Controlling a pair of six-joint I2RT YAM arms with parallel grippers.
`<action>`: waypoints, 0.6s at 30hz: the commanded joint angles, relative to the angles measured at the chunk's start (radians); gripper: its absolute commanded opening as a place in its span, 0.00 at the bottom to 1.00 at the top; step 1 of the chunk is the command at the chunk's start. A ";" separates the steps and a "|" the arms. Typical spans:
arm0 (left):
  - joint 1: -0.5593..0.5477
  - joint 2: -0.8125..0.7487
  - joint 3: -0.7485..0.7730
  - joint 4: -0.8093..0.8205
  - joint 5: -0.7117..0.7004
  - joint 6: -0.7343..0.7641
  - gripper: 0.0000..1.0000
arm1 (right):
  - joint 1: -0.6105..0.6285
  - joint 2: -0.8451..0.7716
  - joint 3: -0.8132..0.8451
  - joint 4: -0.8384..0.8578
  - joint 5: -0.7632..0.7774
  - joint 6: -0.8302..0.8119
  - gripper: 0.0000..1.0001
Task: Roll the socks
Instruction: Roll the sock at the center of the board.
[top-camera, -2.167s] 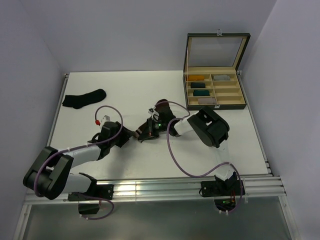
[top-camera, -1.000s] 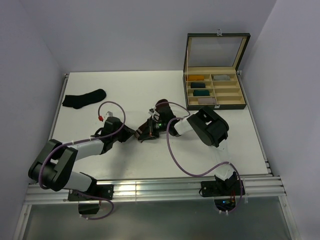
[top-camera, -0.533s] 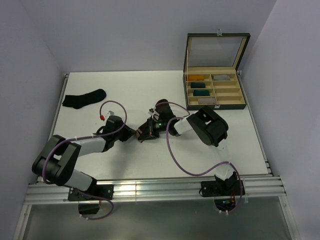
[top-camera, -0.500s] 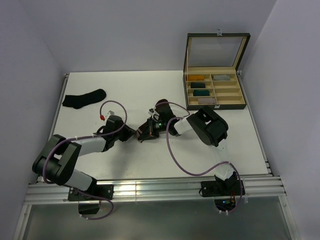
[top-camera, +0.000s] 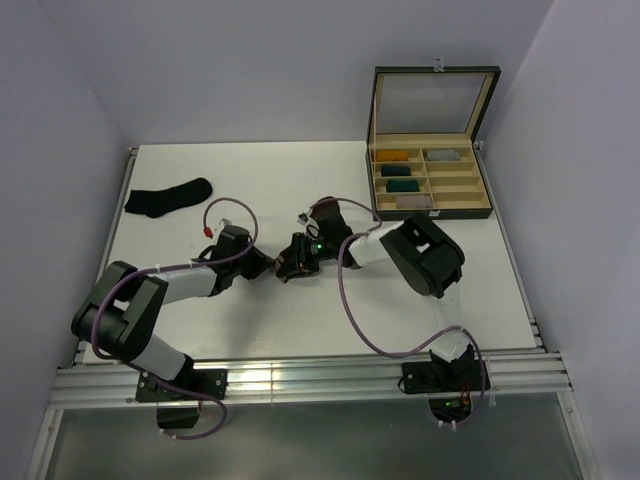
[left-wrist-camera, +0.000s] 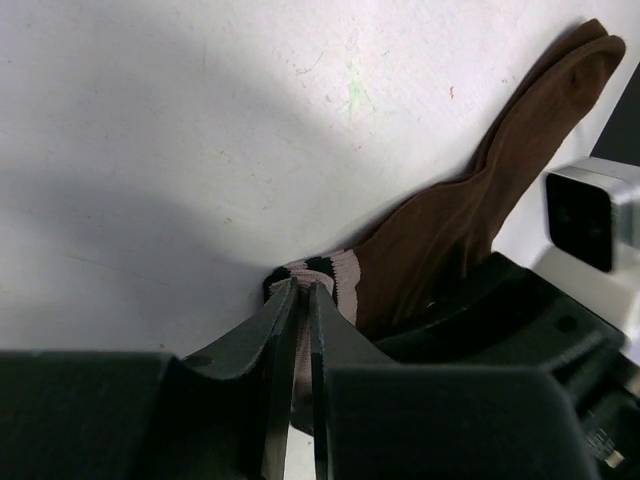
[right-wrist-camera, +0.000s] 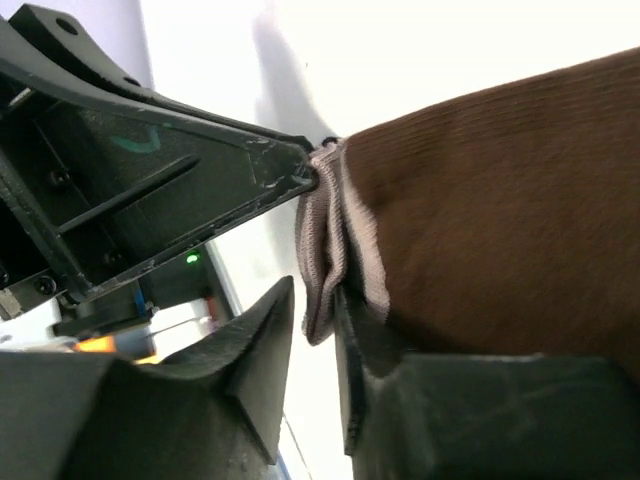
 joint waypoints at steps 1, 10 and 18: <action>-0.008 0.031 0.005 -0.139 -0.077 0.016 0.15 | 0.012 -0.080 0.001 -0.180 0.147 -0.138 0.35; -0.017 0.029 0.037 -0.173 -0.090 0.045 0.16 | 0.092 -0.315 -0.011 -0.369 0.469 -0.352 0.41; -0.026 0.047 0.058 -0.179 -0.078 0.051 0.16 | 0.260 -0.415 -0.065 -0.287 0.736 -0.629 0.28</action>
